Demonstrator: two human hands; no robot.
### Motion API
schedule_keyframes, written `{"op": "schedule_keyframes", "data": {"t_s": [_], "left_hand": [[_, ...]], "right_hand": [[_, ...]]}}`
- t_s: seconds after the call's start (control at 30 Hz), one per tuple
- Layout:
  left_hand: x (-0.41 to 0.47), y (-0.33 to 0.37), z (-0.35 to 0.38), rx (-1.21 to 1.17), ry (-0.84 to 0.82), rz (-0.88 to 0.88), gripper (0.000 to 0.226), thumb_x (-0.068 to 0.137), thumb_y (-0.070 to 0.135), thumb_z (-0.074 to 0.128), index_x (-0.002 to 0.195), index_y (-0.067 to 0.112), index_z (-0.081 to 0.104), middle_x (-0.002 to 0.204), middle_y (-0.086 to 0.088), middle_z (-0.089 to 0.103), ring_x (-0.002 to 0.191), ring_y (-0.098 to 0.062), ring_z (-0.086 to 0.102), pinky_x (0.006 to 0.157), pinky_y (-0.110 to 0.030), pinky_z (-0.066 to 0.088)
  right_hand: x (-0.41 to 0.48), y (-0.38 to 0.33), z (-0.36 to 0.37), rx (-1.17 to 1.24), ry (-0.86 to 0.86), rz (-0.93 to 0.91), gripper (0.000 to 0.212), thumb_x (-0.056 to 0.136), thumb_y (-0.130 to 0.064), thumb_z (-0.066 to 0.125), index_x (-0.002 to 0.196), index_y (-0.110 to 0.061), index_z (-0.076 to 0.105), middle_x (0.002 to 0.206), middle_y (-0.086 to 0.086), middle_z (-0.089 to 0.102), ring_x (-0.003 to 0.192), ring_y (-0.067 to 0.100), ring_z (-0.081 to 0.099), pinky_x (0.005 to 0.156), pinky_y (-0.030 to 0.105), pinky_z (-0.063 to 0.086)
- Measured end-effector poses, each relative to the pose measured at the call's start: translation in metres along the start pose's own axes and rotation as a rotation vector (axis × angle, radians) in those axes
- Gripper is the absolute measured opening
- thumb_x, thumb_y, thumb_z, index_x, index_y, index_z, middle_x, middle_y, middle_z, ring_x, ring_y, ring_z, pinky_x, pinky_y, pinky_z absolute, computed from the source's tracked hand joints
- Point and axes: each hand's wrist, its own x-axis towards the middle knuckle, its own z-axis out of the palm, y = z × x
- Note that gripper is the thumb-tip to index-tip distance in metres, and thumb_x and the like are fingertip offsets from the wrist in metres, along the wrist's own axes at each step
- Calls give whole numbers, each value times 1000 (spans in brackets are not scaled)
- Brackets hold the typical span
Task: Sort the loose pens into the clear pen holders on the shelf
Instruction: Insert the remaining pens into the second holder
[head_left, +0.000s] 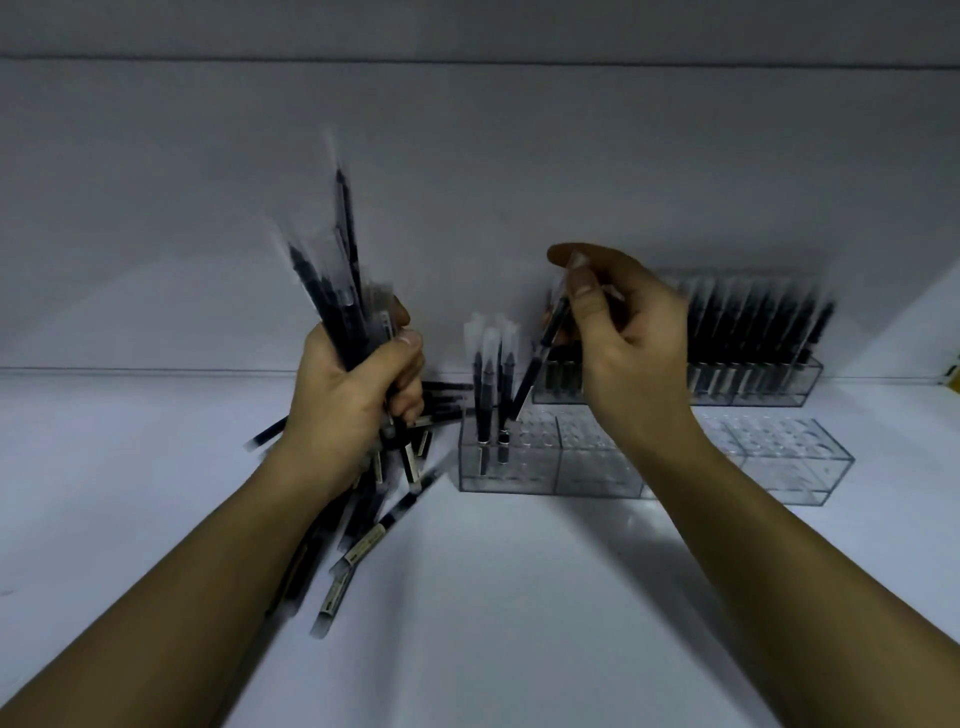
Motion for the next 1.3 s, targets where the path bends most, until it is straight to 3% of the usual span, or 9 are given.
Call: {"op": "schedule_keyframes", "data": {"t_s": [0.27,0.37,0.53,0.7,0.87,1.07,1.17,1.3], "left_hand": [[1,-5,0,23,10,-11,7,89,7,53,88,12,47,59,-4,34,45,-19,31,47,-28,34],[0,-4,0,38,14,-10,7,89,7,53,89,11,47,59,-4,35,46,-20,31,47,-28,35],[1,-4,0,35,9,-4,7,89,7,53,90,11,47,59,-5,36,46,-20,32,47,-29,35],[1,-5,1,10,-2,-7,9,87,6,53,93,10,47,58,-2,38,45,-20,32,47,-29,35],[-3,0,0,-122,-168,-68,15,84,4,54,98,8,50,64,-7,41,48,-19,38,51,-30,36],[-11,5,3,41,-353,-20,21,95,14,55,113,10,64,94,-13,71,76,-32,69,68,-42,56],[-14,10,9,44,-370,-14,21,93,17,57,108,22,71,95,-11,74,80,-32,73,69,-40,59],[-15,11,12,7,-333,-49,27,86,21,60,104,35,74,97,-3,77,88,-24,75,73,-40,61]], "right_hand": [[-1,5,0,-78,-92,-109,28,103,-16,56,129,-10,66,102,6,69,82,21,71,75,48,61],[-5,4,1,-125,-149,-171,28,100,-13,59,128,-11,65,90,2,65,73,23,65,67,43,57],[-10,3,3,-220,-241,-247,23,93,-8,68,115,-11,60,85,-6,61,70,11,59,62,19,49],[-12,6,3,-333,-326,-306,14,87,-2,70,97,-7,60,78,-2,58,69,8,55,62,14,44],[-12,5,5,-358,-227,-372,14,85,-9,73,95,-9,63,87,-1,58,75,13,54,67,22,45],[-13,-2,7,-281,-154,-325,19,93,-26,70,110,-19,71,101,-3,62,93,15,62,72,38,53],[-12,-3,7,-264,-210,-312,23,94,-33,68,114,-23,72,104,-7,61,100,12,61,74,38,54],[-13,-3,11,-159,-267,-288,14,91,-33,69,101,-25,73,102,-6,62,101,17,63,76,48,54]]}}
